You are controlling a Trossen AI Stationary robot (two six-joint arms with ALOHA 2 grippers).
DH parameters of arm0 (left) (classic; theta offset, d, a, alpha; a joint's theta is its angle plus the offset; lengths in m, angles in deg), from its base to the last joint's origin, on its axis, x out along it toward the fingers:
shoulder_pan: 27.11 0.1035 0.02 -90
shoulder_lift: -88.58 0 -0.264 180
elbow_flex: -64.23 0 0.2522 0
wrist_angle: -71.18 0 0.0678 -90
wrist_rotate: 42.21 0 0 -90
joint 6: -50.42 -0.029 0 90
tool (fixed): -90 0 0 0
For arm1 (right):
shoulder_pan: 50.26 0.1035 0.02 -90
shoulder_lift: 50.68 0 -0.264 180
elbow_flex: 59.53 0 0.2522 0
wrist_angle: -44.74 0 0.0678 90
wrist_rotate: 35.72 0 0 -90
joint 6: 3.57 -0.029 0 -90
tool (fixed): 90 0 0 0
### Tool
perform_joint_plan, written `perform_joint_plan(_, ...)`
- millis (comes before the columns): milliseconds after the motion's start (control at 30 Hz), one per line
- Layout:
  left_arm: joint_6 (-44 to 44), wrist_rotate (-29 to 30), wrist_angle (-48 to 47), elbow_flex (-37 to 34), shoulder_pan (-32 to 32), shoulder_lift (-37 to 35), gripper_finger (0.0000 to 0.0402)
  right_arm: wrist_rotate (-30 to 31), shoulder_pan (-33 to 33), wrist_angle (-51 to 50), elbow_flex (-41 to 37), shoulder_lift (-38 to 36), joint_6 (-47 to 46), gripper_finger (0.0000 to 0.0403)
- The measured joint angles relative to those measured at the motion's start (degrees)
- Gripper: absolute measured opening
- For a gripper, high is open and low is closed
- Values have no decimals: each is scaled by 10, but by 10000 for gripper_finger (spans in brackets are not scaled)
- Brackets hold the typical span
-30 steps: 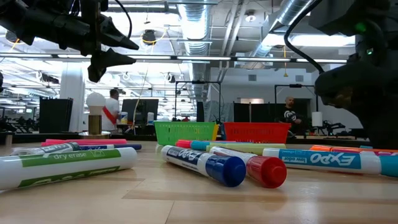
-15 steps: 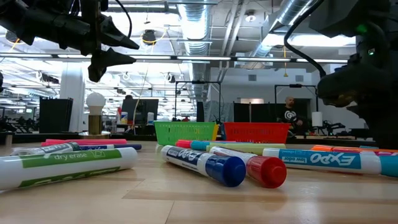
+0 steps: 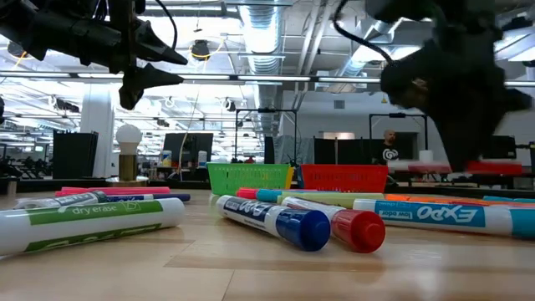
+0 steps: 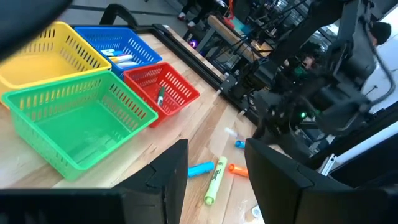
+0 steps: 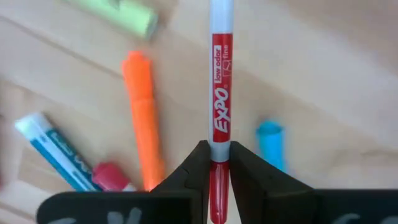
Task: Pick & Place Markers
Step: Put the small red marker pen into the red bin
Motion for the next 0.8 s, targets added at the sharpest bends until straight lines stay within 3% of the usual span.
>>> perform_joint_plan(433, 0, 0, 1, 0, 0, 0, 158, 13, -66, -259, 261, -2, 170, 42)
perform_joint_plan(800, 0, 0, 0, 0, 0, 0, 158, -4, -103, -384, 411, -3, 210, 42)
